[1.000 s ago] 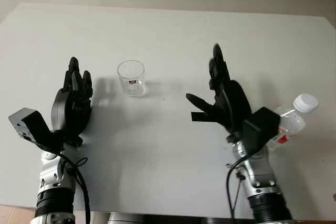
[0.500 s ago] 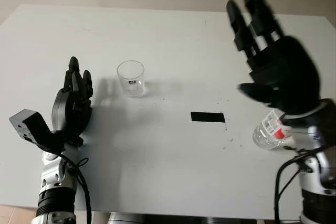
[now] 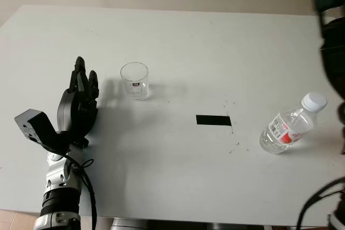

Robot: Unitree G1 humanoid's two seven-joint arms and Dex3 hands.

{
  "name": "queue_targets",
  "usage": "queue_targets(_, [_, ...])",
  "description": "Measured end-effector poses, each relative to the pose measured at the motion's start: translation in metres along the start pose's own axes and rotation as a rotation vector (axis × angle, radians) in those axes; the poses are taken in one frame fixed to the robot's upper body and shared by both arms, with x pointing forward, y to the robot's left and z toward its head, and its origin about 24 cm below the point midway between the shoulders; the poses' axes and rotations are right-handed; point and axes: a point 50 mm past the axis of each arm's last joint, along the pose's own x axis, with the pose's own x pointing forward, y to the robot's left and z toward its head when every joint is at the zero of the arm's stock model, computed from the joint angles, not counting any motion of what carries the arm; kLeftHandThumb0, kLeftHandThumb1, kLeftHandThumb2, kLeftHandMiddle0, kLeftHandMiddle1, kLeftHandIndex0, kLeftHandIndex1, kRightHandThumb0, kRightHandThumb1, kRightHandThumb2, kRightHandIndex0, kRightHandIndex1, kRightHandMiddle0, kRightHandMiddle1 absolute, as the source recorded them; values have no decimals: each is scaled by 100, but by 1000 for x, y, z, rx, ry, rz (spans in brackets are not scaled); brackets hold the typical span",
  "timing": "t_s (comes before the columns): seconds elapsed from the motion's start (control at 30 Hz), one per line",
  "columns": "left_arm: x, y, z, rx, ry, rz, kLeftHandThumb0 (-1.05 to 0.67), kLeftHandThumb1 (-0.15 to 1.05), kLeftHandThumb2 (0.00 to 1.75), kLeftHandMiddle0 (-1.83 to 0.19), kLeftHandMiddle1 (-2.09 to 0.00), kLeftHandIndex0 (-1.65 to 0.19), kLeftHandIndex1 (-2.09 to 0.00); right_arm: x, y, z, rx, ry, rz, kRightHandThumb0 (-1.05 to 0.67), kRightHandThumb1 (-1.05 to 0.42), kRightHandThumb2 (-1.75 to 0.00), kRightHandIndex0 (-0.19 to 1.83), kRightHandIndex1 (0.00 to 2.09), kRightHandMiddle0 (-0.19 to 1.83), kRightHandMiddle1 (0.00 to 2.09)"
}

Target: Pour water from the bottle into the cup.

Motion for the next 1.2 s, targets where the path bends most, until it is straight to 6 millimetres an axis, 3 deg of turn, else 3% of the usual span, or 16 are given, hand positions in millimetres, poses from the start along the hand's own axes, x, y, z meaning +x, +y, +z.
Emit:
queue_targets(0.13, [0, 0, -1, -4, 5, 1, -86, 105, 62, 19, 0, 19, 0, -8, -1, 11, -53, -26, -58, -74, -105, -17, -19, 0, -14, 2])
queue_targets(0.27, [1, 0, -2, -7, 9, -4, -85, 105, 63, 19, 0, 19, 0, -17, -6, 21, -209, -29, -124, -69, -105, -12, -19, 0, -18, 0])
queue_targets(0.43, [2, 0, -3, -10, 11, -6, -85, 105, 63, 19, 0, 19, 0, -32, -16, 24, -529, 45, -159, -93, -100, -7, -19, 0, -19, 0])
queue_targets(0.6, [2, 1, -3, -11, 12, -3, -86, 105, 64, 19, 0, 19, 0, -52, -21, 17, -745, 205, -232, -97, -95, -5, -19, 0, -19, 0])
queue_targets(0.83, [2, 2, -2, -10, 11, -4, -86, 105, 63, 19, 0, 19, 0, -76, -25, -1, -798, 352, -330, -95, -93, -5, -19, 0, -19, 0])
queue_targets(1.2, [1, 5, -1, -15, 20, -4, -87, 105, 60, 19, 0, 19, 0, -116, -23, -35, -709, 470, -451, -94, -96, -5, -19, 0, -19, 0])
